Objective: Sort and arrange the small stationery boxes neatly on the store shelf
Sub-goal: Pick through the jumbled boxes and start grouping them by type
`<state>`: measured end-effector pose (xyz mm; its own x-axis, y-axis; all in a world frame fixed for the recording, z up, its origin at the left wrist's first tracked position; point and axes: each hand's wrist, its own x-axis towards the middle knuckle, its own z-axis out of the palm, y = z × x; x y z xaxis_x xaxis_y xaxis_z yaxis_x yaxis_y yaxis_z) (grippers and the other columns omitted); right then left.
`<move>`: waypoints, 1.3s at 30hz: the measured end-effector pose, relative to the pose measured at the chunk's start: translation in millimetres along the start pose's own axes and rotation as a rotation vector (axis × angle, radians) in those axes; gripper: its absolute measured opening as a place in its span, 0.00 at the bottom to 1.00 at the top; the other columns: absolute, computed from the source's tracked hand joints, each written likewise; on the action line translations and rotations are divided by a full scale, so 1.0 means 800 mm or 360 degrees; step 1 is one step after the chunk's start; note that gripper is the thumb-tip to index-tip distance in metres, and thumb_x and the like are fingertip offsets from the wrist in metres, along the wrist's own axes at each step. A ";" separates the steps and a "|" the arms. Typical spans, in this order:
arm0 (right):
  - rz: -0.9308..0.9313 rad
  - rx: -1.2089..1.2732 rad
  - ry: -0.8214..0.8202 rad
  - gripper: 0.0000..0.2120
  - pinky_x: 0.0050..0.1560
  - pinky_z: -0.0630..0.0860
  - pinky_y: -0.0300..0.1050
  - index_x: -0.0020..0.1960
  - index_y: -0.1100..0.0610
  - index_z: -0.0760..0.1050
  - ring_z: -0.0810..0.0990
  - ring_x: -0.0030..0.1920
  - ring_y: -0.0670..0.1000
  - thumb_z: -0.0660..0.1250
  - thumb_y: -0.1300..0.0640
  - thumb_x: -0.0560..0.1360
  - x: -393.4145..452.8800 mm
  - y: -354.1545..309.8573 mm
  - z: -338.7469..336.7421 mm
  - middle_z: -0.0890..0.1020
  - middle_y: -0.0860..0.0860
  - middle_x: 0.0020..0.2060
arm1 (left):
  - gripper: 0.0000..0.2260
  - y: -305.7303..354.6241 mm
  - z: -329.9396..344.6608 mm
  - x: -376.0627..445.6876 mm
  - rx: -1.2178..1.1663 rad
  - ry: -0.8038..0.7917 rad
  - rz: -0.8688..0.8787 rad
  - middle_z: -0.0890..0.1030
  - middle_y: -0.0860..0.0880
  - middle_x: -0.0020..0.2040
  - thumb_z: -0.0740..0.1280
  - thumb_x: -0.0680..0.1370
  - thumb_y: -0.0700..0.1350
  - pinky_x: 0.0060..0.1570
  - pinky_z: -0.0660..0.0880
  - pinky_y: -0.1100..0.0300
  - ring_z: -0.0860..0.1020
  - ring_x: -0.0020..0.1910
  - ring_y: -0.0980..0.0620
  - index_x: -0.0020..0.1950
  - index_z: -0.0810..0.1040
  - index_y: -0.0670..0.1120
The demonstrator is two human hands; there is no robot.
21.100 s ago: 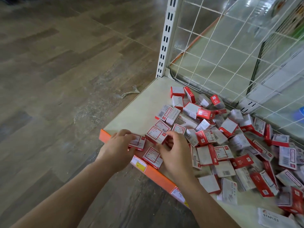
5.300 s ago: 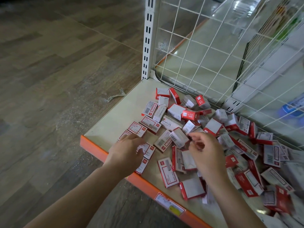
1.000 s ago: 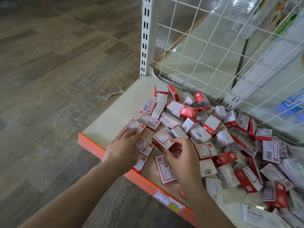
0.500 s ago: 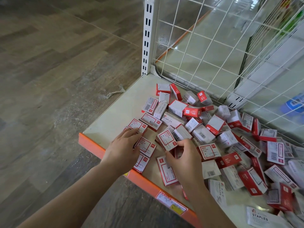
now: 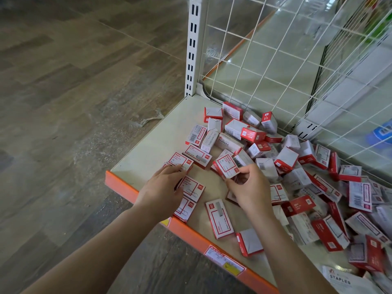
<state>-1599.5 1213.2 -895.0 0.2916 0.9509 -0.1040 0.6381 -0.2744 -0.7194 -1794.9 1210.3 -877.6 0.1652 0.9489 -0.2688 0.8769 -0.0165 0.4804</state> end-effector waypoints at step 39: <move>-0.0177 -0.0086 -0.0351 0.16 0.56 0.74 0.38 0.63 0.54 0.74 0.75 0.52 0.43 0.64 0.60 0.75 -0.028 -0.011 -0.004 0.77 0.46 0.50 | 0.23 0.021 -0.005 -0.003 0.0372 -0.0103 0.0059 0.56 0.55 0.75 0.58 0.80 0.50 0.65 0.68 0.54 0.54 0.75 0.51 0.74 0.58 0.58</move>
<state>-1609.4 1193.5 -884.0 0.0589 0.9823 -0.1779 0.6966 -0.1681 -0.6975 -1782.5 1208.9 -865.3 0.2212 0.9243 -0.3109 0.9490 -0.1306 0.2870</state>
